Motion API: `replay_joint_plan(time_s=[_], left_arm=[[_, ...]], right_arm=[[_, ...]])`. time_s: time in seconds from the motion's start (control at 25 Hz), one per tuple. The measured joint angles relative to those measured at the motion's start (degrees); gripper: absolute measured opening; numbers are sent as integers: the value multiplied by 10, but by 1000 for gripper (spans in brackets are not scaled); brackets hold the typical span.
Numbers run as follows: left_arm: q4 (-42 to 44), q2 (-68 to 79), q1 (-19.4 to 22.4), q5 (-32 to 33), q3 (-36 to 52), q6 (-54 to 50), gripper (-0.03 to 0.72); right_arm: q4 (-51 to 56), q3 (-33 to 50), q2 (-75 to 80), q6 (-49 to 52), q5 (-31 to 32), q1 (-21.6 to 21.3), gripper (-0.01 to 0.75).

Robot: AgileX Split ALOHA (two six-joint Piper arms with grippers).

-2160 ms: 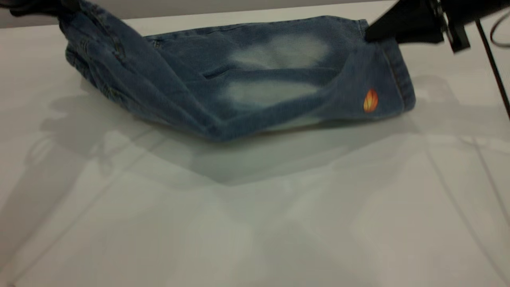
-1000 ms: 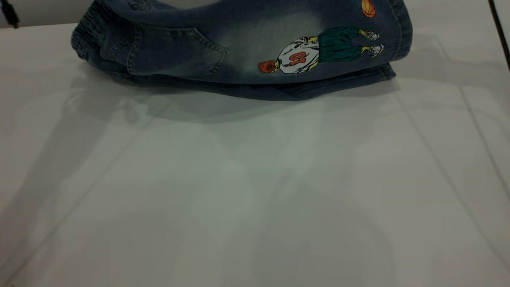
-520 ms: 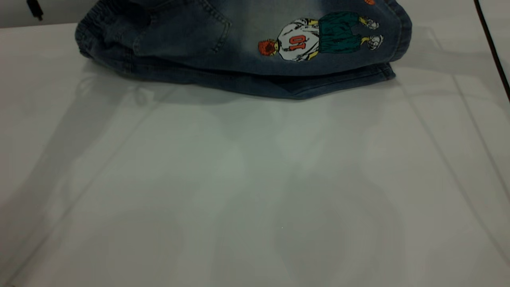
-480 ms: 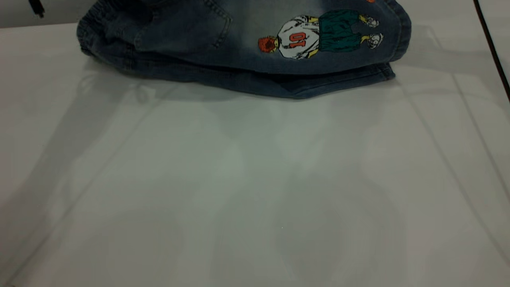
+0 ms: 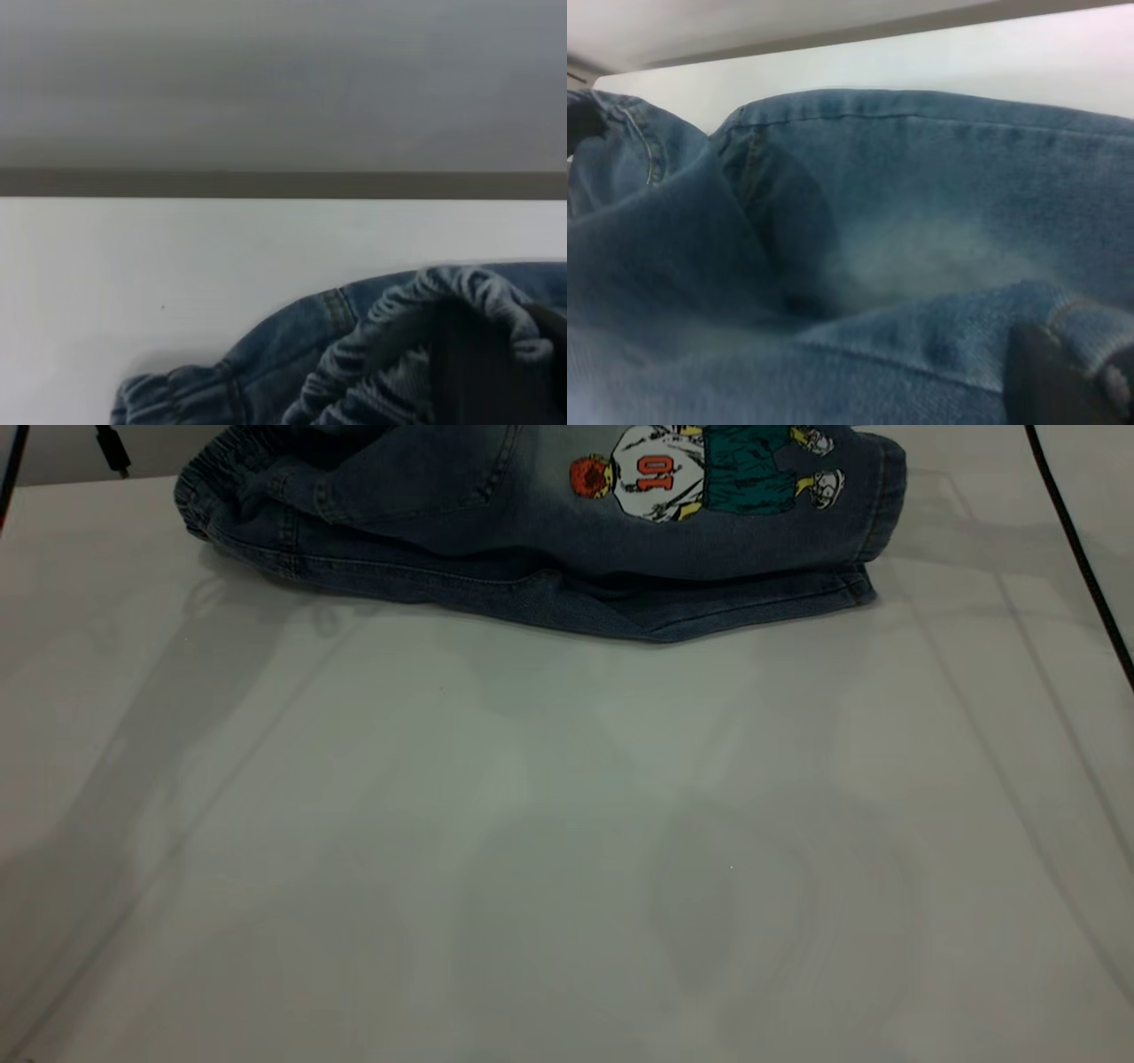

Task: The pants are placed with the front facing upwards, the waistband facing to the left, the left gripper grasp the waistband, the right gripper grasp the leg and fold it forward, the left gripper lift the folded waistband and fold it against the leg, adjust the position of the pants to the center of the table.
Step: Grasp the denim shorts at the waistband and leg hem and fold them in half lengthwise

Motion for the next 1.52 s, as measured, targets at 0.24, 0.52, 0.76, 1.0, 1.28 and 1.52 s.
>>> replay_joint_plan(time_s=[0.24, 0.52, 0.76, 1.0, 1.28, 1.52], left_arm=[[24, 11, 0, -3, -25, -1, 108], [33, 34, 0, 0, -45, -1, 108], [33, 48, 0, 13, -45, -1, 108], [33, 48, 0, 18, -45, -1, 108], [33, 48, 0, 34, -45, -1, 237], [35, 48, 0, 23, -45, -1, 512]], right_arm=[[-2, -13, 31, 0, -23, 0, 15], [-31, -13, 42, -1, -39, 0, 15], [-35, -13, 42, 20, -48, -1, 44], [-37, -17, 42, 22, -46, -1, 254], [-37, -17, 41, 39, -48, -1, 504], [-37, -17, 41, 45, -35, -1, 520]])
